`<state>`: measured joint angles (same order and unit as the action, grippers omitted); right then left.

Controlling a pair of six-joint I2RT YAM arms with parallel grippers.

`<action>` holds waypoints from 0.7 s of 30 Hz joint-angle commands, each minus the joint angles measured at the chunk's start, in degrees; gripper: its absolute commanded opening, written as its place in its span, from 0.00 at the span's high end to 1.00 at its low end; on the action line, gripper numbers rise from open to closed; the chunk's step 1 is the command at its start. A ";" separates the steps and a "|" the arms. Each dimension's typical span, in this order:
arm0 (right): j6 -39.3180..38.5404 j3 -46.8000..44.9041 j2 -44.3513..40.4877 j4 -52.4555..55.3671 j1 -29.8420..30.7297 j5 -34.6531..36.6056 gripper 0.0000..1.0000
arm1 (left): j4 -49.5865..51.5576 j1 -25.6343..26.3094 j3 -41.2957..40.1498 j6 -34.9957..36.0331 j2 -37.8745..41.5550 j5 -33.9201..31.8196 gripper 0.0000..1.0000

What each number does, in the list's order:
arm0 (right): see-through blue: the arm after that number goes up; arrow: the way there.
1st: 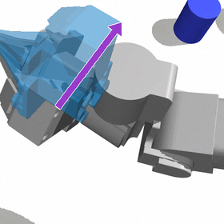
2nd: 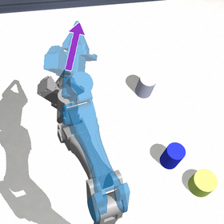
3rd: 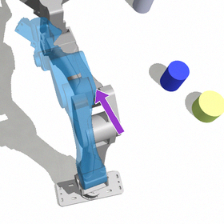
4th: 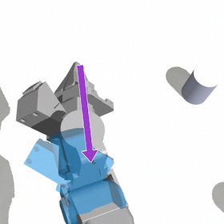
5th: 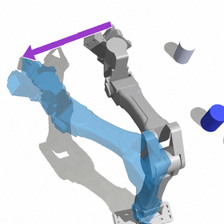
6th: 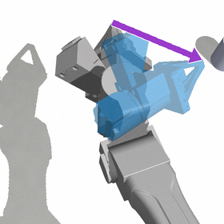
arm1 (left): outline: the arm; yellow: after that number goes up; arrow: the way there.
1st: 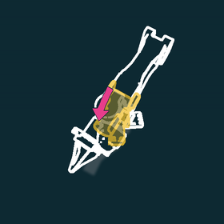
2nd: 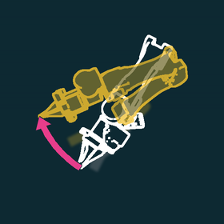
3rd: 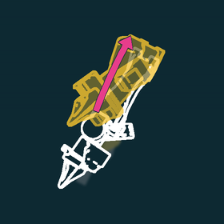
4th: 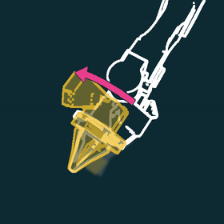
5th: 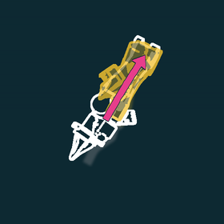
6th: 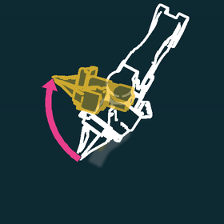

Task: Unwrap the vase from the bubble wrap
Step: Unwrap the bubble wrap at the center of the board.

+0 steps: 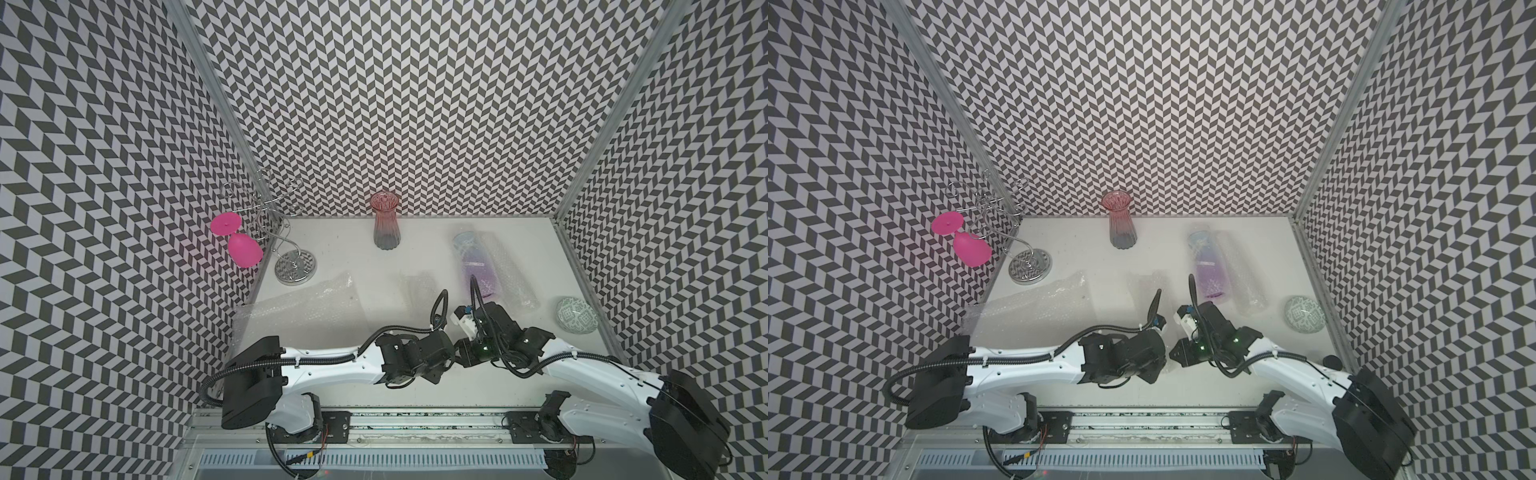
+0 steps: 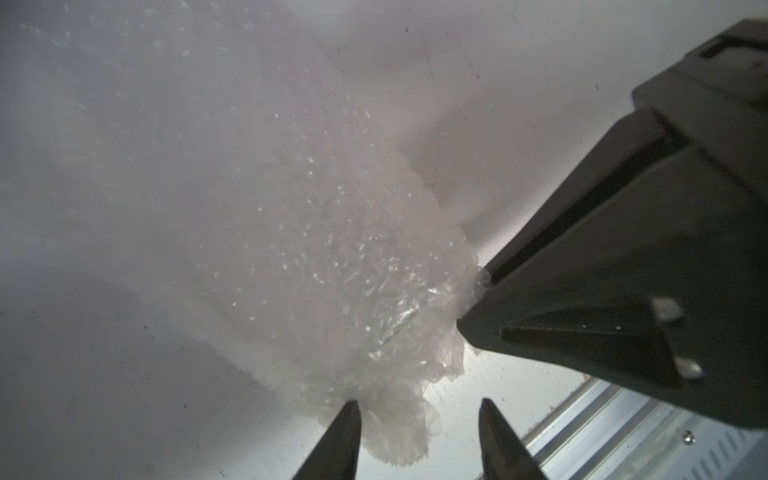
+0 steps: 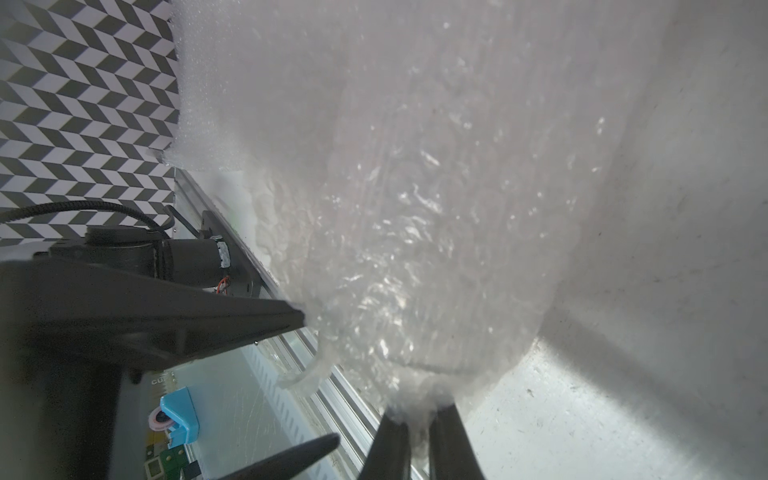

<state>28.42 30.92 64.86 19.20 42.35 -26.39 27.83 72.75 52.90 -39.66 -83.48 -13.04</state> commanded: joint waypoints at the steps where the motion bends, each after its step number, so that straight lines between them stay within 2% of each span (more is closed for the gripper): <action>1: -0.98 1.16 -1.08 -2.45 0.54 -0.57 0.88 | 3.33 0.29 1.91 -1.64 -1.87 -4.98 0.61; 7: -1.42 1.38 -1.23 -2.12 0.63 -0.47 0.89 | 3.89 0.36 2.29 -2.00 -3.29 -5.54 0.76; 12: -1.59 1.37 -1.42 -1.80 0.63 -0.32 0.93 | 3.06 0.38 2.12 -1.67 -3.28 -5.38 1.00; 21: -1.71 1.11 -2.15 -1.06 0.63 1.26 0.99 | 2.74 0.21 -0.27 -2.65 2.54 -4.91 1.00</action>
<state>27.22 30.96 64.27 19.27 42.59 -25.65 30.28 72.77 53.63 -40.71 -84.66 -16.25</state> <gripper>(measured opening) 0.050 0.047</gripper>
